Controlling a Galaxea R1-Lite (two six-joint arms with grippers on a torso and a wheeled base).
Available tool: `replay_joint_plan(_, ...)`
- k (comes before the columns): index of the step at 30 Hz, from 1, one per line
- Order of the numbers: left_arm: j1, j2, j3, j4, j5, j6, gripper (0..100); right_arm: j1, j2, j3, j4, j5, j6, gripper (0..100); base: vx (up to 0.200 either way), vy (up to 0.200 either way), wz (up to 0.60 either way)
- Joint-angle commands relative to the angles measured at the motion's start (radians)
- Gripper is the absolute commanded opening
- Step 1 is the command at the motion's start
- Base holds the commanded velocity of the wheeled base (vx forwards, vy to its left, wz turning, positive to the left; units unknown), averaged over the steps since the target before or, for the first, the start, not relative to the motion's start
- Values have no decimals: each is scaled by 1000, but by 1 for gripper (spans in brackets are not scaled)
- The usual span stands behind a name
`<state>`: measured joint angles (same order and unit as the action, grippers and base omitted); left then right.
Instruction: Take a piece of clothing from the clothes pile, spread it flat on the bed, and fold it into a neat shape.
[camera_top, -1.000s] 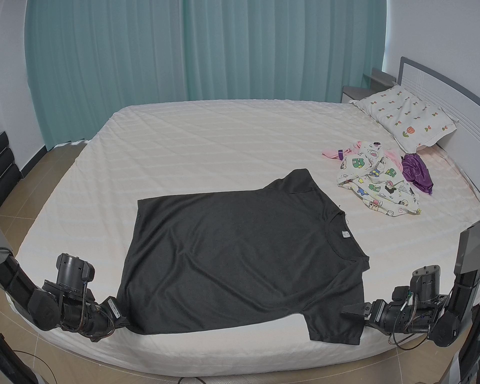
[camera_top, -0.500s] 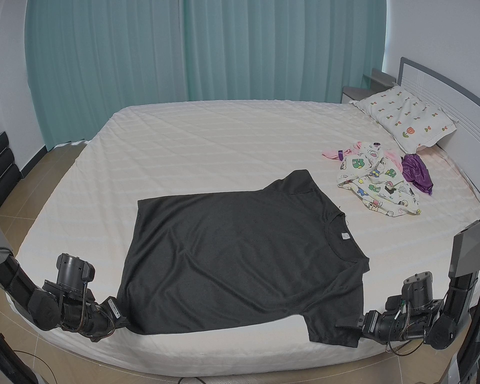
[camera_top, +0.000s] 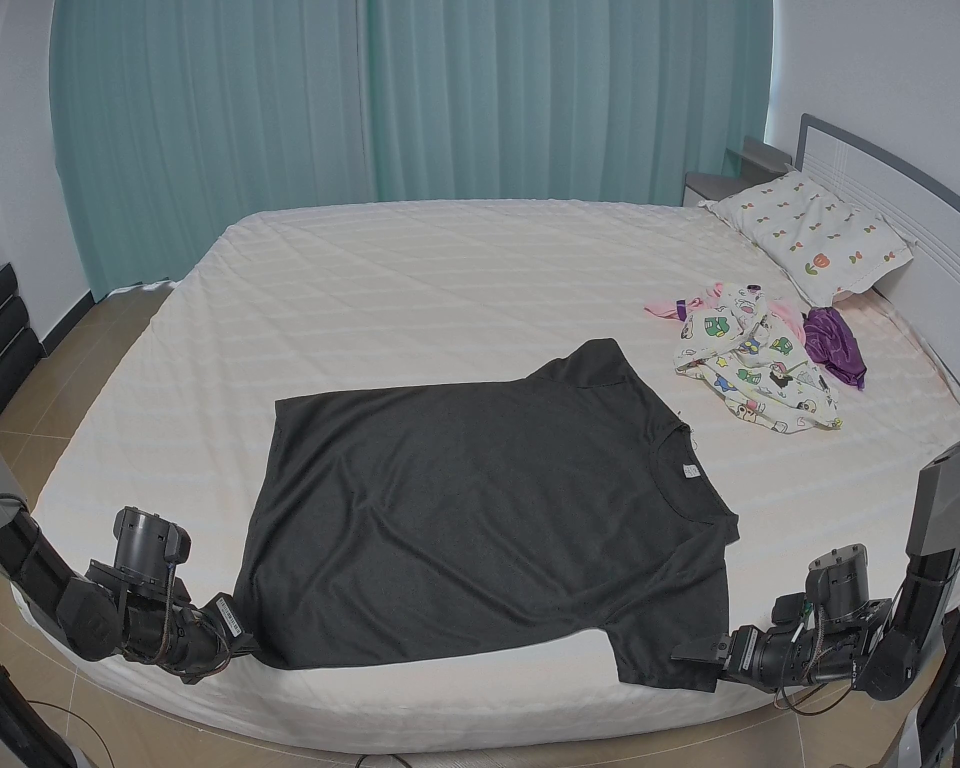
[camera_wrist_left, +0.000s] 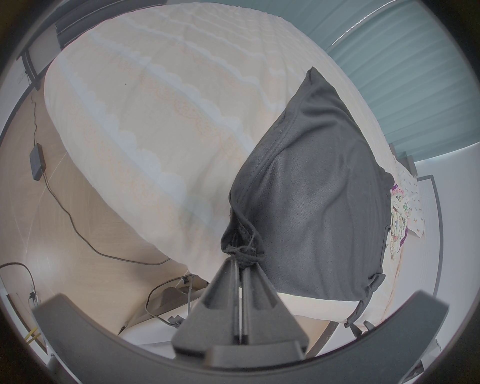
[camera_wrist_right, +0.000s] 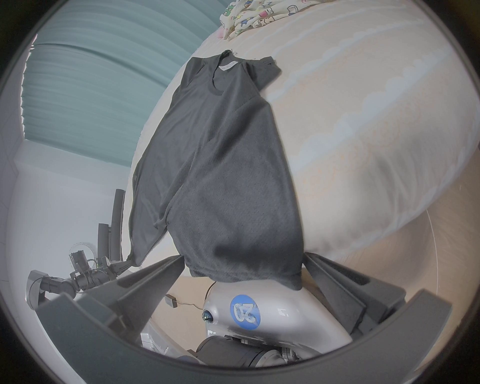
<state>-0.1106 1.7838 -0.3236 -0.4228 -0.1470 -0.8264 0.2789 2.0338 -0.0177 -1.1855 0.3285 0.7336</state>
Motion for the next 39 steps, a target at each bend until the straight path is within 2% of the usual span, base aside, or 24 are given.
replay_joint_plan(1, 0, 3, 0, -1, 0, 0, 0, 23, 11, 16, -5, 0, 4, 100, 0, 0, 0)
replay_joint_plan(3, 0, 3, 0, -1, 0, 0, 0, 26, 13, 16, -6, -2, 4, 100, 0, 0, 0)
replay_joint_plan(4, 0, 3, 0, -1, 0, 0, 0, 26, 14, 16, -6, -2, 4, 0, 0, 0, 0)
replay_joint_plan(11, 0, 2, 0, -1, 0, 0, 0, 25, 0, 18, 15, -11, 3, 0, 0, 0, 0)
replay_joint_plan(16, 2, -3, -2, -7, 0, -5, 0, 34, -38, 18, 80, -80, -16, 0, 0, 0, 0)
replay_joint_plan(21, 2, -12, 5, -76, 0, -63, 0, 28, -144, 18, 103, -82, -19, 0, 0, 0, 0)
replay_joint_plan(30, 3, -101, -6, -85, 6, -108, 0, 25, -331, 16, 161, -78, -20, 0, 0, 0, 0)
replay_joint_plan(39, 49, -211, -57, -83, 12, -189, 0, -52, -434, -22, 149, -63, -3, 0, 0, 0, 0)
